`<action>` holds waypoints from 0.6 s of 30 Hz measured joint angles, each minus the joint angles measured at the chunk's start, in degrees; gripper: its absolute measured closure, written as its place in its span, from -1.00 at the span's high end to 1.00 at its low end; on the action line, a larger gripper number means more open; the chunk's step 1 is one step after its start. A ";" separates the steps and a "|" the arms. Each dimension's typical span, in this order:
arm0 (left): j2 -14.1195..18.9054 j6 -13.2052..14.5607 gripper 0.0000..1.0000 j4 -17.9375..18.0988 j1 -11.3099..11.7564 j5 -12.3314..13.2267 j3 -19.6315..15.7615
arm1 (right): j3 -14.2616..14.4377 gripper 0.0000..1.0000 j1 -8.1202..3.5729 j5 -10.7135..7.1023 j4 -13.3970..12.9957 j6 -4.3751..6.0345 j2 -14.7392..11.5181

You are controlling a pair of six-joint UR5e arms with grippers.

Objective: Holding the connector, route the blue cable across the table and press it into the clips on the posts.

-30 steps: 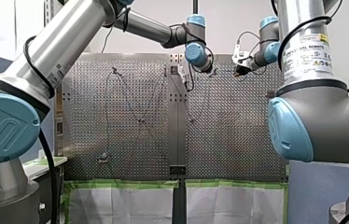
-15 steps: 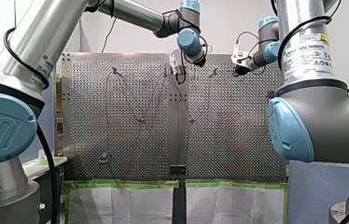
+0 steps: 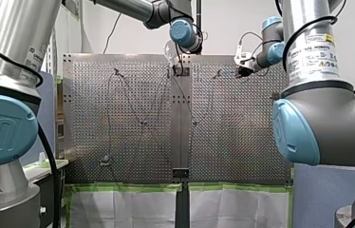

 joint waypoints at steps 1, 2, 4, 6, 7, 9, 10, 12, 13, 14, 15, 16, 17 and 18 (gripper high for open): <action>0.58 -0.09 1.00 0.60 0.01 0.02 -0.57 | 0.00 -1.00 0.03 0.00 0.00 -0.01 0.00; 1.37 -0.26 1.00 1.35 0.03 0.03 -1.36 | 0.00 -1.00 0.06 0.00 0.00 -0.01 0.00; 2.47 -0.49 1.00 2.49 0.02 0.05 -2.47 | -0.01 -1.00 0.13 0.01 0.00 -0.02 0.01; 3.73 -0.66 1.00 3.74 -0.15 0.07 -3.73 | 0.00 -1.00 0.22 0.04 0.00 -0.03 0.01; 4.28 -0.72 1.00 4.30 -0.26 0.09 -4.27 | 0.00 -1.00 0.25 0.05 0.01 -0.03 0.01; 5.62 -0.97 1.00 5.63 -0.46 0.38 -5.61 | 0.00 -1.00 0.28 0.04 0.00 -0.03 0.02; 6.20 -1.17 1.00 6.20 -0.52 0.67 -6.19 | -0.01 -1.00 0.29 0.05 0.00 -0.03 0.02; 7.50 -1.72 1.00 7.51 -0.69 1.43 -7.49 | -0.01 -1.00 0.31 0.05 0.00 -0.03 0.02; 8.02 -2.02 1.00 8.02 -0.81 1.70 -8.01 | -0.01 -1.00 0.34 0.06 0.00 -0.03 0.02; 8.74 -2.53 1.00 8.72 -1.00 1.92 -8.73 | -0.01 -1.00 0.36 0.07 0.00 -0.04 0.03; 9.28 -2.99 1.00 9.30 -1.15 1.95 -9.28 | -0.01 -1.00 0.37 0.09 0.00 -0.03 0.04; 9.83 -3.46 1.00 9.83 -1.31 1.87 -9.82 | -0.01 -1.00 0.37 0.11 0.00 -0.04 0.06; 10.42 -4.11 1.00 10.54 -1.53 1.59 -10.55 | 0.00 -1.00 0.38 0.13 0.00 -0.03 0.07; 10.65 -4.63 1.00 11.11 -1.70 1.27 -11.09 | -0.01 -1.00 0.38 0.14 0.00 -0.03 0.07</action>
